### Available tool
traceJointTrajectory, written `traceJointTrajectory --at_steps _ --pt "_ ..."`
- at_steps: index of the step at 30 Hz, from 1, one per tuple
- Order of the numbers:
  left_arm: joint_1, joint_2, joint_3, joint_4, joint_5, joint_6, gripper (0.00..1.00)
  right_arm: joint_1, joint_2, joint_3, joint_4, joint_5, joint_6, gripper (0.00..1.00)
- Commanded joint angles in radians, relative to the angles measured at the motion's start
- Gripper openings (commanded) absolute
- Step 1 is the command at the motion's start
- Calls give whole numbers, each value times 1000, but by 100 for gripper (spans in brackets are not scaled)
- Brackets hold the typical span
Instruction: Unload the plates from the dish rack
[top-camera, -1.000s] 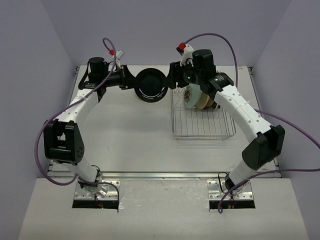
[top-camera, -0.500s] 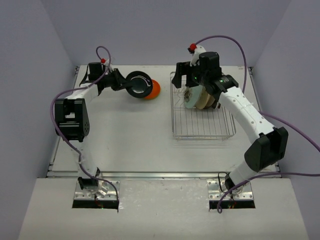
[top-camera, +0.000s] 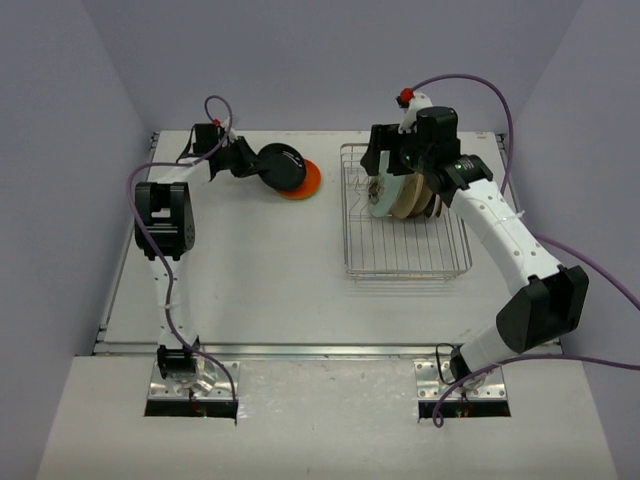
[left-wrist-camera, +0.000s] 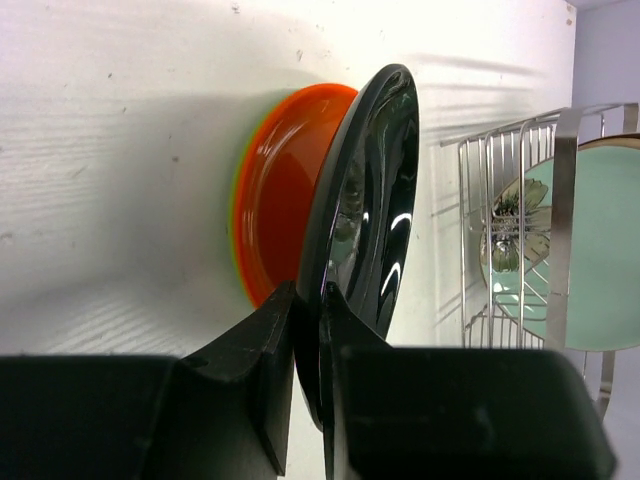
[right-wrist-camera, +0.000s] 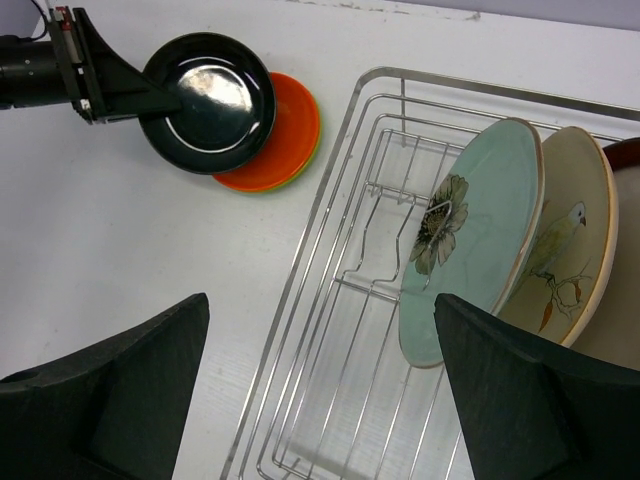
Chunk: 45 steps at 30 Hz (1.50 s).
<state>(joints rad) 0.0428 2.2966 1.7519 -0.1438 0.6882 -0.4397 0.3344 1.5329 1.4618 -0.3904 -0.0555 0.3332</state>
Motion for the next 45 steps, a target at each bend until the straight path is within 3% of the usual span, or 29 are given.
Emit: traceJointTrajectory --at_steps 1,5,10,15,18,23,25,29,37,45 --pt "-31 28 96 20 -3 -8 11 -4 -24 -13 40 6 -2 94" --pt "-32 49 112 13 -4 -7 19 -5 -29 -26 42 9 -3 93" --pt "-61 31 92 -10 -32 14 54 -5 -32 -35 45 50 -3 94" --pt "-63 -42 71 -52 -66 61 67 -5 -43 -40 47 122 -9 93" --pt "-84 -108 75 -120 -151 148 70 -5 -46 -47 48 195 -37 91" --pt "-166 -205 84 -267 -464 375 72 -5 -41 -61 38 304 -92 88" --pt "-196 -267 54 -275 -591 431 74 -5 -34 -64 30 323 -106 86" --pt "-221 -404 -61 -228 -717 480 74 -3 -10 -59 27 374 -120 75" --pt "-236 -607 -280 -153 -763 484 74 0 71 -1 11 453 -95 47" --pt "-238 -675 -329 -150 -753 413 77 6 218 102 -44 513 -25 44"
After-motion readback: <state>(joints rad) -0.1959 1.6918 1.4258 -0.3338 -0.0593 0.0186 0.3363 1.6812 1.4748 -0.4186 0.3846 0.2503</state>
